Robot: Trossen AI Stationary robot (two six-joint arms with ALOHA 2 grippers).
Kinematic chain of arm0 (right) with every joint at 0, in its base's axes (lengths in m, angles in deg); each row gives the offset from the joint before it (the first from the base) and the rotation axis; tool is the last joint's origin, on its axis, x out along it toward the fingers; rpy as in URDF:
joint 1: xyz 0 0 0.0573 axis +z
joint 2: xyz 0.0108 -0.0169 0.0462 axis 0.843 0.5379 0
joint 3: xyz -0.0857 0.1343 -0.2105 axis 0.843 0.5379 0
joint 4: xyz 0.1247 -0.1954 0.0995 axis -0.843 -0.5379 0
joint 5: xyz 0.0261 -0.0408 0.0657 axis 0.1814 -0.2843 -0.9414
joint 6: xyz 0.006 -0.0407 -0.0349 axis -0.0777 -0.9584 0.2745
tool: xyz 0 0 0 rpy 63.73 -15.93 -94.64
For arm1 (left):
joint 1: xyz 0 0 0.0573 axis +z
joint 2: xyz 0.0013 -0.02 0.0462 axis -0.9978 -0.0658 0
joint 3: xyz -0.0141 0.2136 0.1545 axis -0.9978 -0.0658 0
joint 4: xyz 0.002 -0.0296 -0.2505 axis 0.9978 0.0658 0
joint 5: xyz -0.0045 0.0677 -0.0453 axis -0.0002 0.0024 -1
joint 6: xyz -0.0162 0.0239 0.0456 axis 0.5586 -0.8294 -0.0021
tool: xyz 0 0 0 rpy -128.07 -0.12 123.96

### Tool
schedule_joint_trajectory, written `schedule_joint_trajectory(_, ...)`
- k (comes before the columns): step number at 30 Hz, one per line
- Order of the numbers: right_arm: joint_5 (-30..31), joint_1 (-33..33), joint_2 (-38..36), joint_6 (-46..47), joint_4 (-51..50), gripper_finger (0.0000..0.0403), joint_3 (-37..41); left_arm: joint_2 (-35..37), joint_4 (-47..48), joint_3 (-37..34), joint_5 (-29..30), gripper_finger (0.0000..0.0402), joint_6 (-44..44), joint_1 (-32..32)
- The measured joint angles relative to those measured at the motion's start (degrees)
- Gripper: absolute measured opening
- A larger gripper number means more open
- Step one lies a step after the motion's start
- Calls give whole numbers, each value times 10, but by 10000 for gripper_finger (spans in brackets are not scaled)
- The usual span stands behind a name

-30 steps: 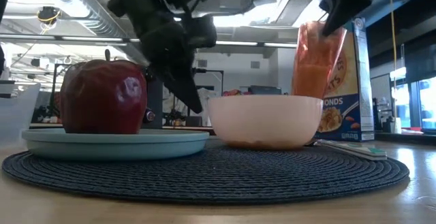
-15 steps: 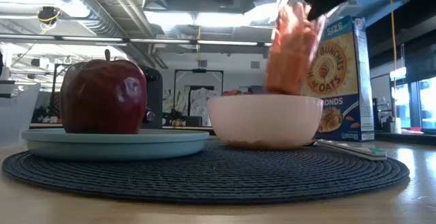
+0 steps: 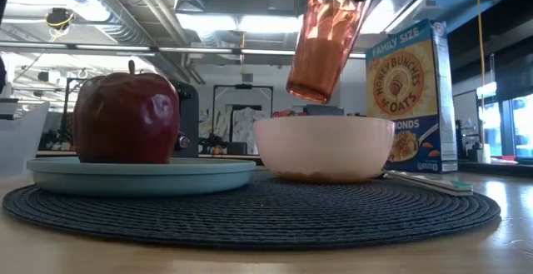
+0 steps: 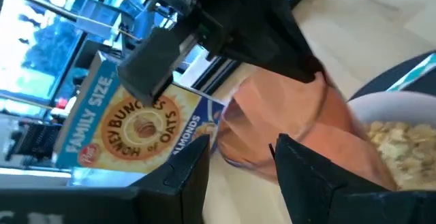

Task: Arrange a breakfast setting
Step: Put the orange cup on the table mat

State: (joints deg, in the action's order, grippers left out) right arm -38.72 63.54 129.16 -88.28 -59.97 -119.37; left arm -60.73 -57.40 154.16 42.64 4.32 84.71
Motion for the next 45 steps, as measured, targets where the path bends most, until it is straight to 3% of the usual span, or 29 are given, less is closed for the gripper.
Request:
schedule_joint_trajectory(10, 7, -1, 12, -108, 21, 5, 0, -20, 78, 30, -36, 155, -31, 3)
schedule_joint_trajectory(17, 61, -2, 21, -162, 35, 6, 0, -17, 115, 31, 40, 155, -39, 0)
schedule_joint_trajectory(23, 103, -2, 33, -183, 50, 6, -2, -17, 137, 78, 124, 155, -37, -8)
schedule_joint_trajectory(28, 158, 0, 38, -176, 65, 5, -2, -17, 157, 125, 133, 155, 89, -2)
schedule_joint_trajectory(37, 169, -1, 38, -169, 94, 5, -2, -18, 178, 103, 34, 155, 260, 34)
schedule_joint_trajectory(40, 161, -1, 38, -169, 101, 5, -2, -18, 157, 103, 43, 155, 291, 35)
schedule_joint_trajectory(45, 171, 0, 47, -169, 114, 5, -2, -18, 153, 102, 112, 153, 313, 42)
